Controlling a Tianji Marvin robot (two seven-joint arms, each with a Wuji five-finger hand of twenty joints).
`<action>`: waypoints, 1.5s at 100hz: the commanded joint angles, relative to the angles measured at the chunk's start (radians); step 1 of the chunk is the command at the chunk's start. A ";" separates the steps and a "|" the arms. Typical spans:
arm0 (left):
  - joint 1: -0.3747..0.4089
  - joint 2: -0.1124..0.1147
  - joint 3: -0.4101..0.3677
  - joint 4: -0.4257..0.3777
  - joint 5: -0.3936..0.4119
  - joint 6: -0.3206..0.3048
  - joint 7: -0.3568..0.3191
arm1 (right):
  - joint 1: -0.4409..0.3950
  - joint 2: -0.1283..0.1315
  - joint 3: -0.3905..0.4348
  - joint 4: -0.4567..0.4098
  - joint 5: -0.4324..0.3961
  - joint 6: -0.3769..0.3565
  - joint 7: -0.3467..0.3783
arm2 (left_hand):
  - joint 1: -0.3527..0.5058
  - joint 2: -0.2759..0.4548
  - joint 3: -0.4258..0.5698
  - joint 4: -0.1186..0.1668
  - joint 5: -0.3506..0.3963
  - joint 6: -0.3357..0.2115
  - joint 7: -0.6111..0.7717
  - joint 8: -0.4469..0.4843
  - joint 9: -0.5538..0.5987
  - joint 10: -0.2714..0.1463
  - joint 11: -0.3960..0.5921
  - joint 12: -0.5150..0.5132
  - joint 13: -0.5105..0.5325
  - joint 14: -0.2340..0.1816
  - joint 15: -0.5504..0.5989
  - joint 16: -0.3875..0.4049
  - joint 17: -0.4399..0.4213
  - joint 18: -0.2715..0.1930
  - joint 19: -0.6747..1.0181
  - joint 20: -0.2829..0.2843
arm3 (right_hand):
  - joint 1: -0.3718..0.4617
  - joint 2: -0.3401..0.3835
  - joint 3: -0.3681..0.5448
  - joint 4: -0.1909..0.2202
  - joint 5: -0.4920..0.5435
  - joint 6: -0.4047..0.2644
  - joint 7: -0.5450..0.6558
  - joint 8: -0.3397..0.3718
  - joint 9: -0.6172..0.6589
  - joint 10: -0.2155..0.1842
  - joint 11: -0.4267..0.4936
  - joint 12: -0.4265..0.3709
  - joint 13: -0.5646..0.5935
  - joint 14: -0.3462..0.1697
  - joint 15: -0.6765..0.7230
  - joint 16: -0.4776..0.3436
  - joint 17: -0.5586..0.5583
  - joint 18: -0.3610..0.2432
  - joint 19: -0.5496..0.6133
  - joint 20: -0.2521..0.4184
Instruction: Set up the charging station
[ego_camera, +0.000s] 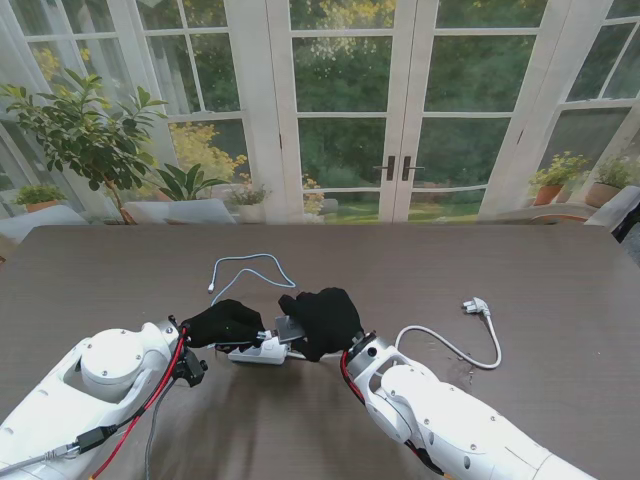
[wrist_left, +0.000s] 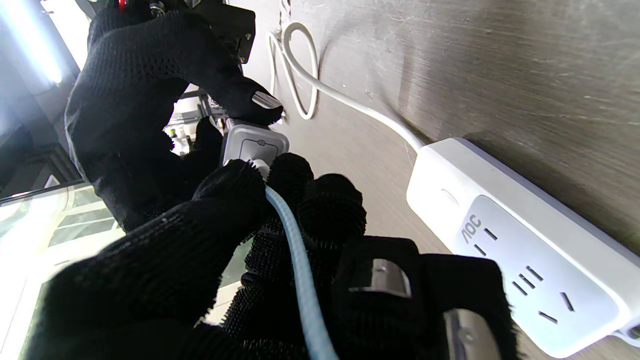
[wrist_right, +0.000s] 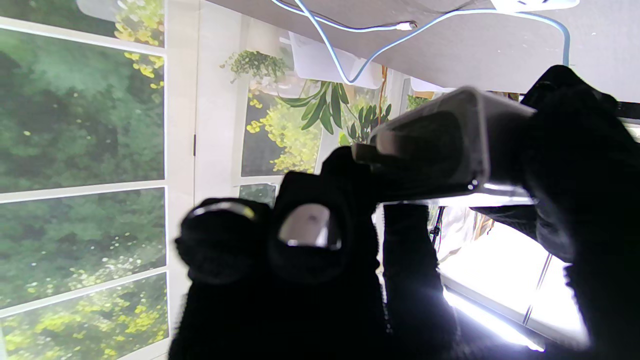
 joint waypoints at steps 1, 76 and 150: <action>0.000 -0.005 -0.001 -0.001 -0.003 0.000 -0.027 | -0.004 -0.002 0.004 -0.016 -0.005 0.001 0.022 | 0.013 0.059 0.075 0.013 0.077 -0.086 0.022 0.009 0.044 0.091 0.027 0.019 0.025 0.013 0.138 0.012 0.067 -0.177 0.273 -0.004 | 0.161 0.164 0.162 0.072 0.079 -0.185 0.333 0.061 0.048 -0.075 0.069 0.001 0.023 0.004 0.034 -0.477 0.023 -0.066 0.016 0.002; 0.004 -0.020 0.002 0.013 -0.033 -0.017 0.017 | -0.003 -0.022 -0.008 0.019 0.032 -0.009 -0.001 | 0.015 0.061 0.079 0.015 0.084 -0.066 0.022 0.015 0.048 0.092 0.047 0.014 0.025 0.020 0.139 0.013 0.067 -0.170 0.273 0.000 | 0.158 0.164 0.164 0.071 0.080 -0.184 0.335 0.061 0.051 -0.076 0.070 0.000 0.023 0.000 0.038 -0.475 0.025 -0.071 0.017 0.002; 0.029 -0.048 0.016 0.024 -0.066 -0.050 0.117 | -0.021 -0.042 0.011 0.029 0.080 0.021 0.002 | 0.023 0.062 0.078 0.016 0.088 -0.042 0.016 0.018 0.049 0.094 0.059 -0.013 0.025 0.032 0.139 0.012 0.066 -0.161 0.273 0.002 | 0.161 0.163 0.164 0.072 0.080 -0.182 0.335 0.060 0.053 -0.074 0.069 0.000 0.023 0.000 0.041 -0.473 0.027 -0.068 0.018 0.001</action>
